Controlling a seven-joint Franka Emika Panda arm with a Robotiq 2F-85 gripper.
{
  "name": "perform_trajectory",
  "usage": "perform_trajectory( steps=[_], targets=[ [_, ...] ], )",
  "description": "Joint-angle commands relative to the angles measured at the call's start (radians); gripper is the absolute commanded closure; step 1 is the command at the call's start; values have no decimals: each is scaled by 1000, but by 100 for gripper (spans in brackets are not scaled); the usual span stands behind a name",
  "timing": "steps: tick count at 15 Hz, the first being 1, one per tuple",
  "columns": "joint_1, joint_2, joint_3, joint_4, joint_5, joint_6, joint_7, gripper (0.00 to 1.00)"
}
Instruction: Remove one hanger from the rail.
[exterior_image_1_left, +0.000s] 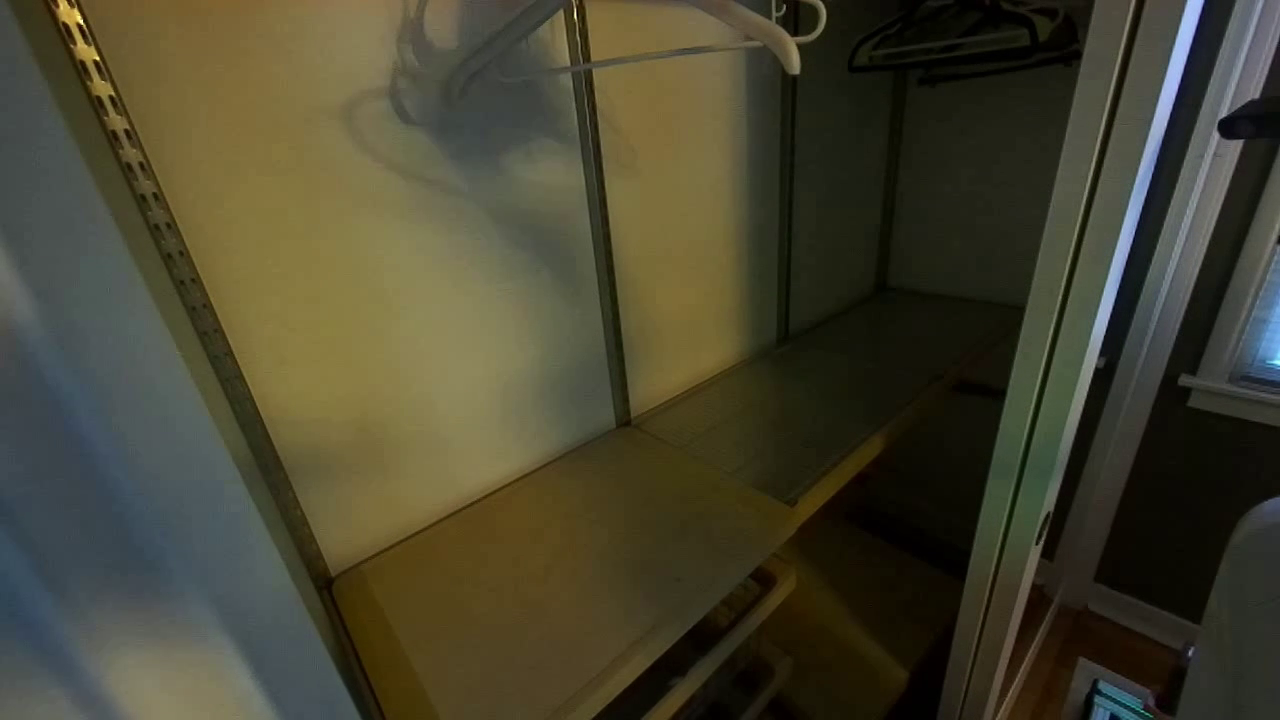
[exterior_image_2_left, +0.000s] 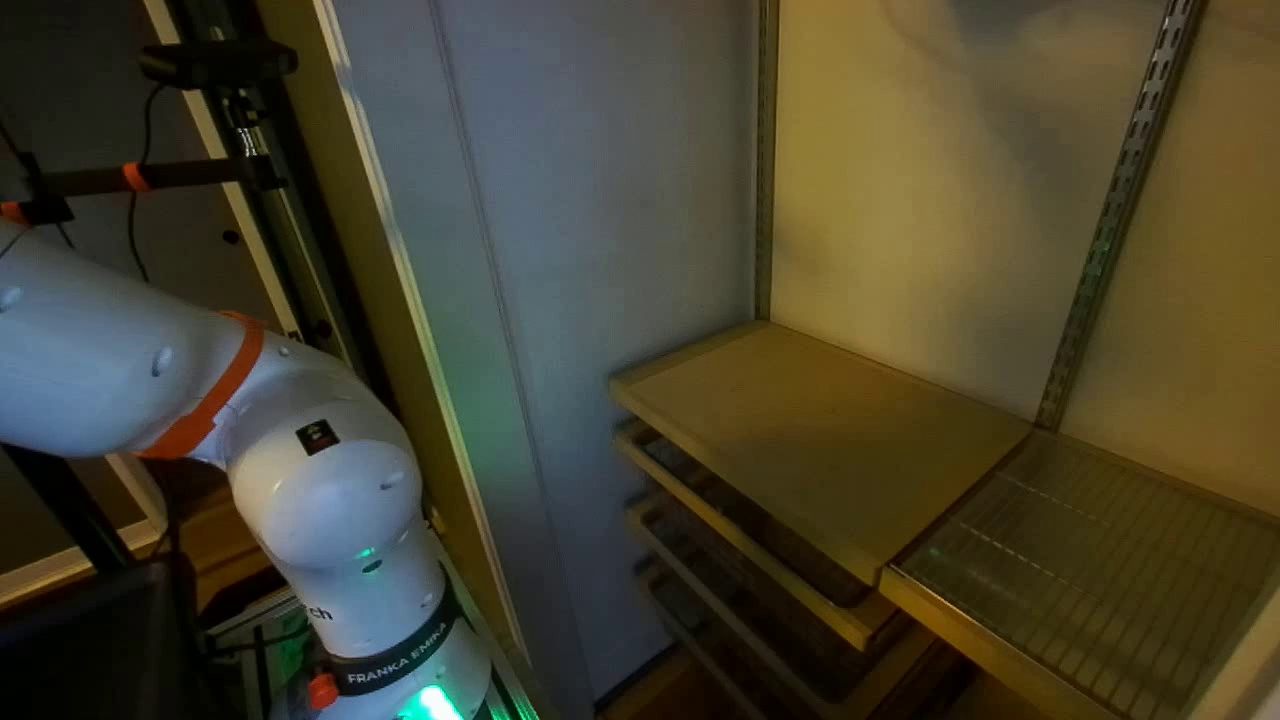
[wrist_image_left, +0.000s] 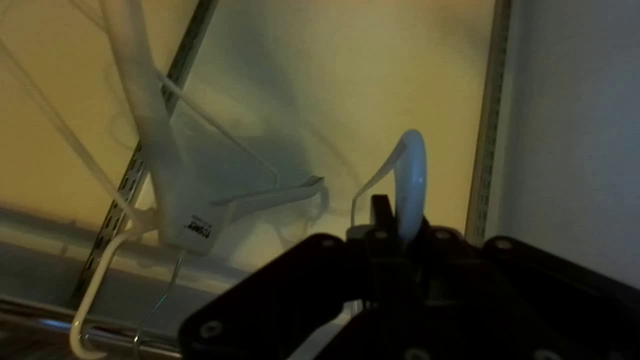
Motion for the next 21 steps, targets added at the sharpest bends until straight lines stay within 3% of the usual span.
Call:
perform_trajectory(
  steps=[1,5,10,21],
  targets=[
    [-70,-31,67,-56,-144,93,19,98],
    [-92,-57,125,-123,-301,130,-12,98],
    [-47,-107,185,-214,-445,102,-104,98],
    [-48,-184,191,-304,-657,362,-41,98]
  ],
)
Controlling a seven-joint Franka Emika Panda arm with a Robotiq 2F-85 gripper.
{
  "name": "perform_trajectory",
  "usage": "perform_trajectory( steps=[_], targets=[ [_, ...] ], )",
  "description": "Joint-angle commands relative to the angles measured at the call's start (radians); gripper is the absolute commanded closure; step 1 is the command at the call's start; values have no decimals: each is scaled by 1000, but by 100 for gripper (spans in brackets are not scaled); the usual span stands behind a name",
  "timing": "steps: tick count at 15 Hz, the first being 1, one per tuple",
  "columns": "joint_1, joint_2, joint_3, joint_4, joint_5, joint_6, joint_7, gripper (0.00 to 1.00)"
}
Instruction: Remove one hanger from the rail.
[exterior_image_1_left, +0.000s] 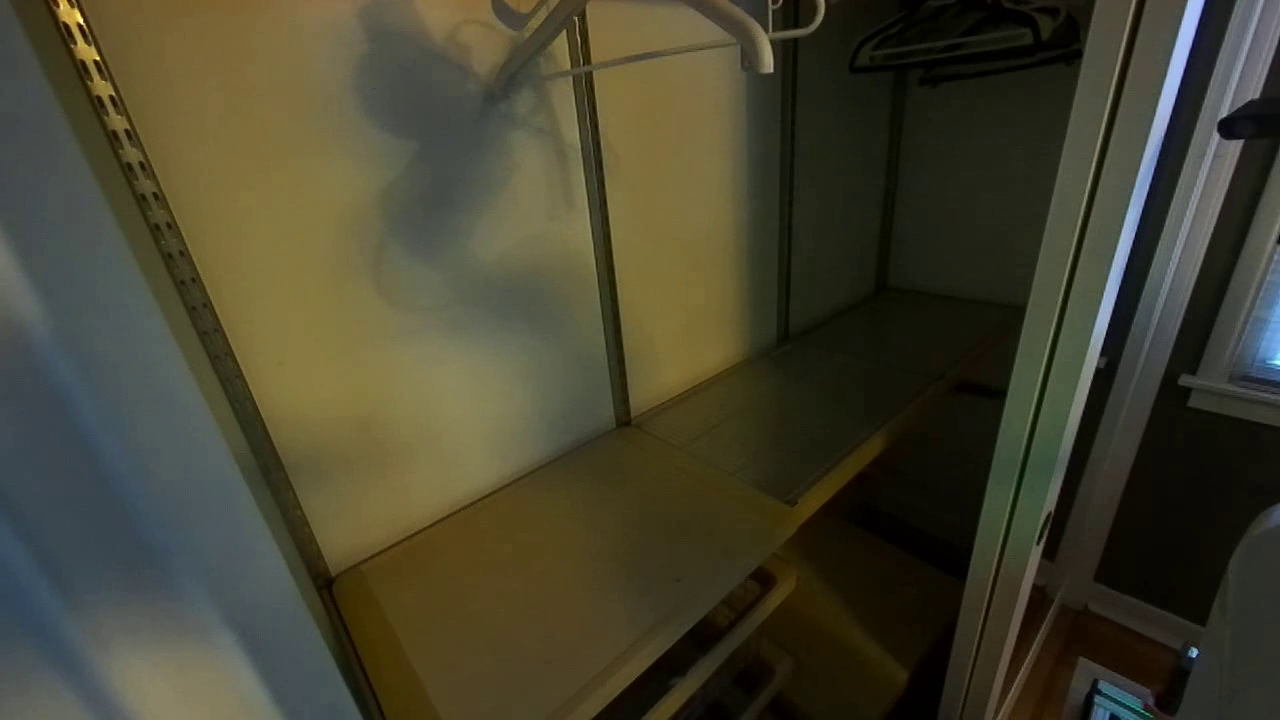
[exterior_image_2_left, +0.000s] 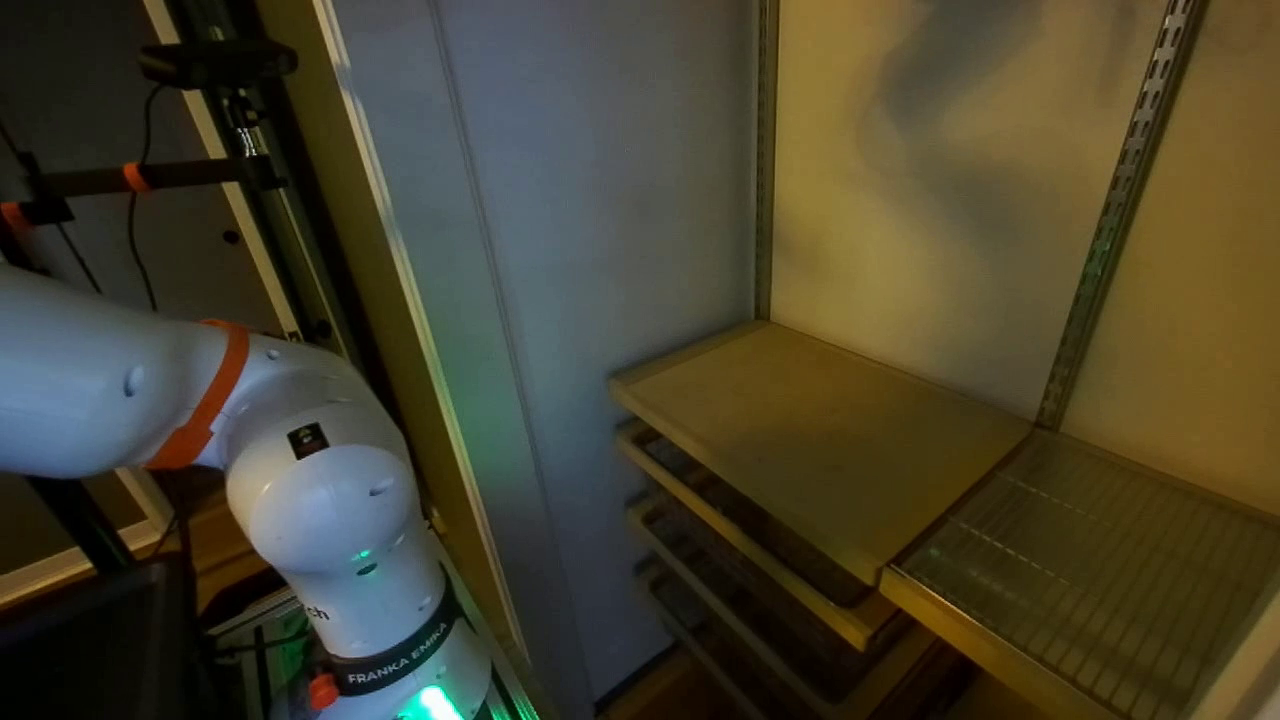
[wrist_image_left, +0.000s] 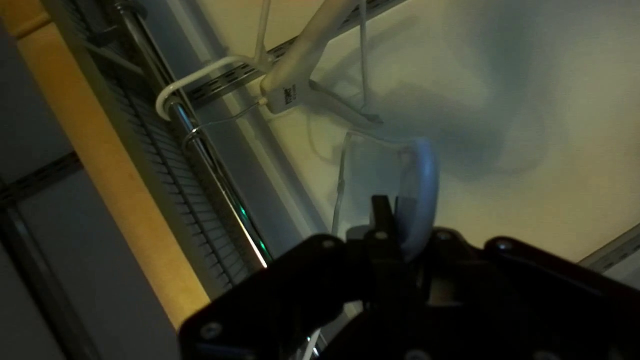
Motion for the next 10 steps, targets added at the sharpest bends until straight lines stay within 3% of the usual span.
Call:
perform_trajectory(
  steps=[1,6,10],
  targets=[
    [5,-57,-6,-62,-60,100,52,98],
    [-46,-66,-4,-101,-111,283,161,98],
    [-90,-59,4,-129,-147,351,200,98]
  ],
)
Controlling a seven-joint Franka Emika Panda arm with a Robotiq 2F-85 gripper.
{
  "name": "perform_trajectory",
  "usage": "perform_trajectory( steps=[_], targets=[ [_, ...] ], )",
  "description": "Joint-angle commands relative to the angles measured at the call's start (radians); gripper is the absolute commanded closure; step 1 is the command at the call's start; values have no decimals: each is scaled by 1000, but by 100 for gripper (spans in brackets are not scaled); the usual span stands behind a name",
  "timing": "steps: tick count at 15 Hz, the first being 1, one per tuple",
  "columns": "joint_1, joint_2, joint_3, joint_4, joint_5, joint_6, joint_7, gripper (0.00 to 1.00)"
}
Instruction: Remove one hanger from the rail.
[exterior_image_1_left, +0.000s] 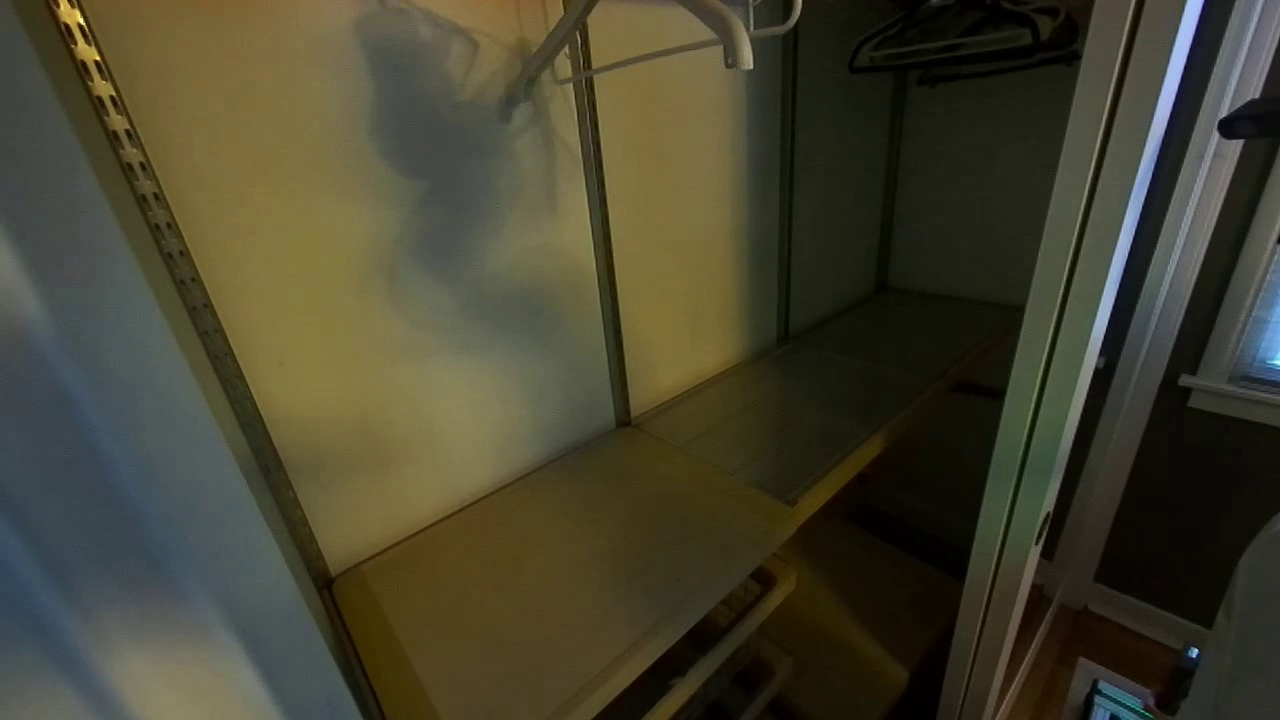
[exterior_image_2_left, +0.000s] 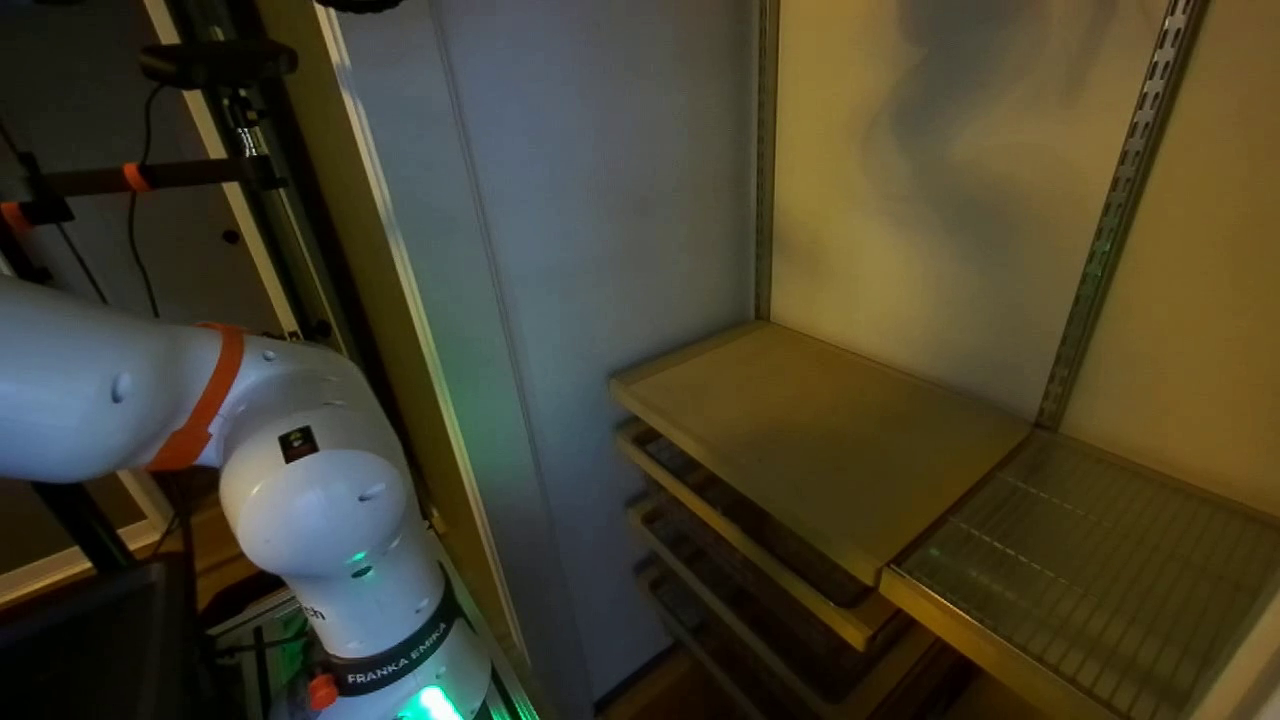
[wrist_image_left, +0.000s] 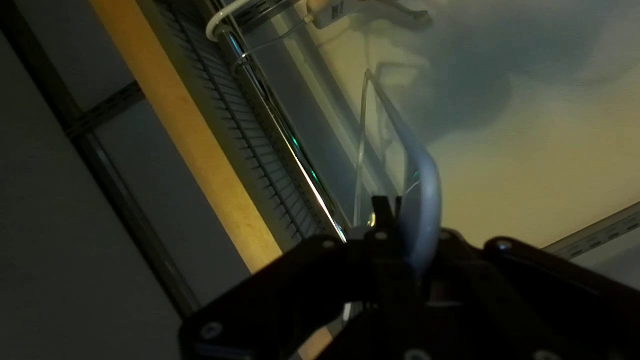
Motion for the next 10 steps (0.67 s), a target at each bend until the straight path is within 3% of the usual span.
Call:
perform_trajectory(
  steps=[1,10],
  targets=[
    [-52,-21,9,-49,-55,71,68,98],
    [-36,-50,-9,-116,-76,245,47,98]
  ],
)
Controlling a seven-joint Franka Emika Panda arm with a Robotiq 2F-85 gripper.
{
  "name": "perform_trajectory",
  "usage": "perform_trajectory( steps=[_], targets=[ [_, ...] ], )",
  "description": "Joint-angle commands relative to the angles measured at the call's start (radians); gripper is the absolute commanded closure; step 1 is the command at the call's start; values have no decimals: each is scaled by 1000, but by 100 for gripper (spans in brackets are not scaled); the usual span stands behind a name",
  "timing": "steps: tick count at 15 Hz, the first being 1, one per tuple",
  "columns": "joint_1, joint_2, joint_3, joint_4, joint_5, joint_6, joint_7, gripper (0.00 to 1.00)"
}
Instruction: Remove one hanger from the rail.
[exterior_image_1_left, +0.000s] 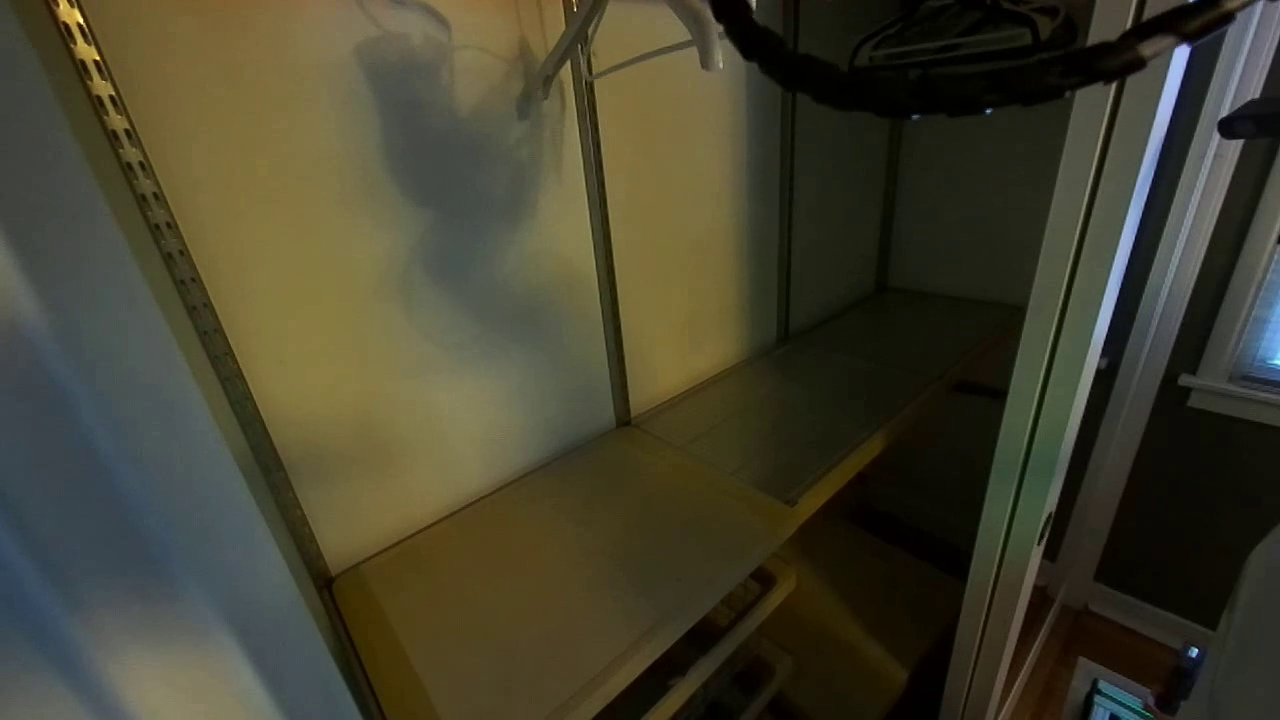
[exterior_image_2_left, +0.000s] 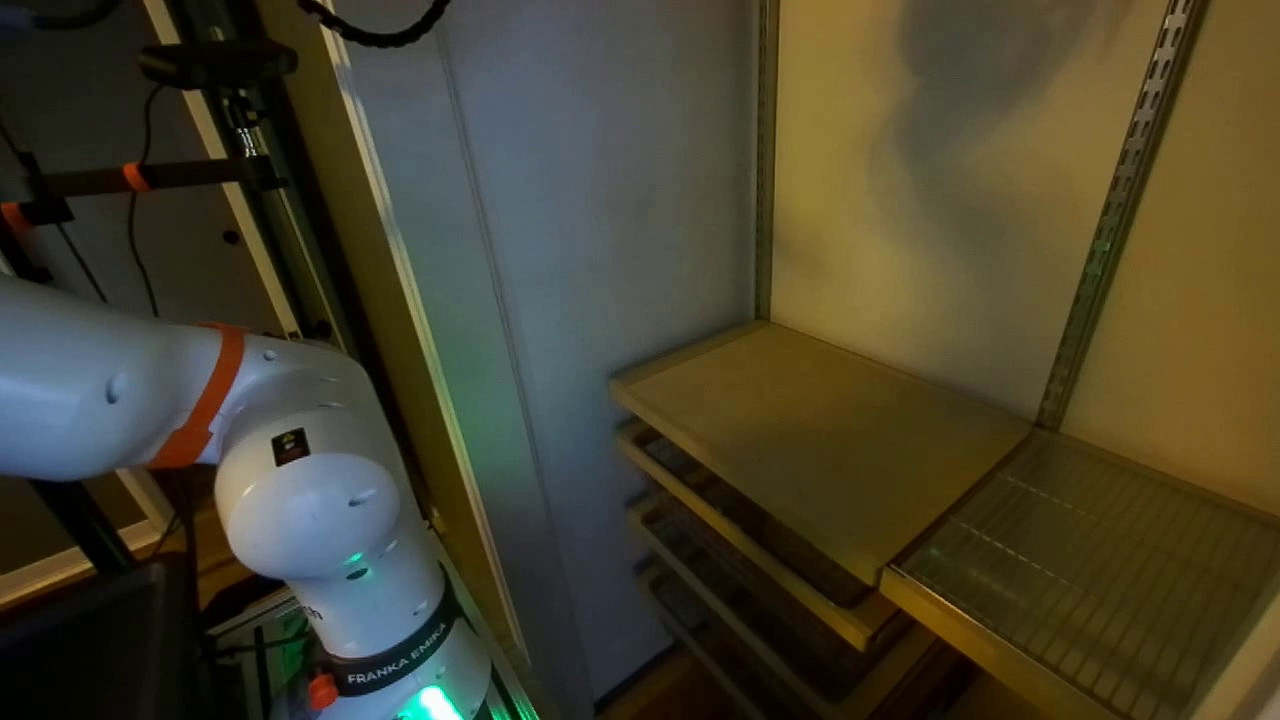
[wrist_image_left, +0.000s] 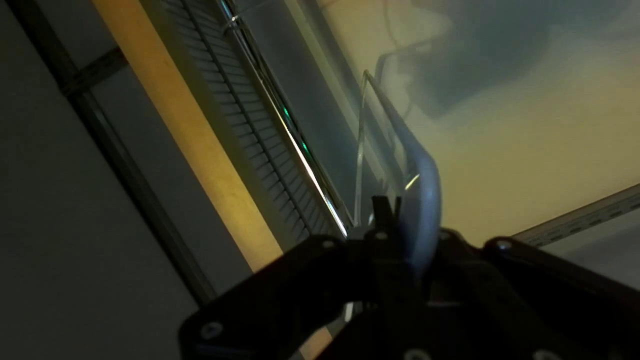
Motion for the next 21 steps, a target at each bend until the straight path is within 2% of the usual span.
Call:
perform_trajectory(
  steps=[1,5,10,15,17,21],
  targets=[
    [4,-44,-7,-47,-25,84,2,98],
    [57,-63,-22,-78,-2,55,-72,98],
    [205,-77,-65,-129,34,-23,-214,98],
    [354,-122,-89,-197,109,-169,-319,98],
    [388,-142,-89,-225,154,-245,-343,98],
    [374,-178,-61,-297,195,-350,-325,98]
  ],
)
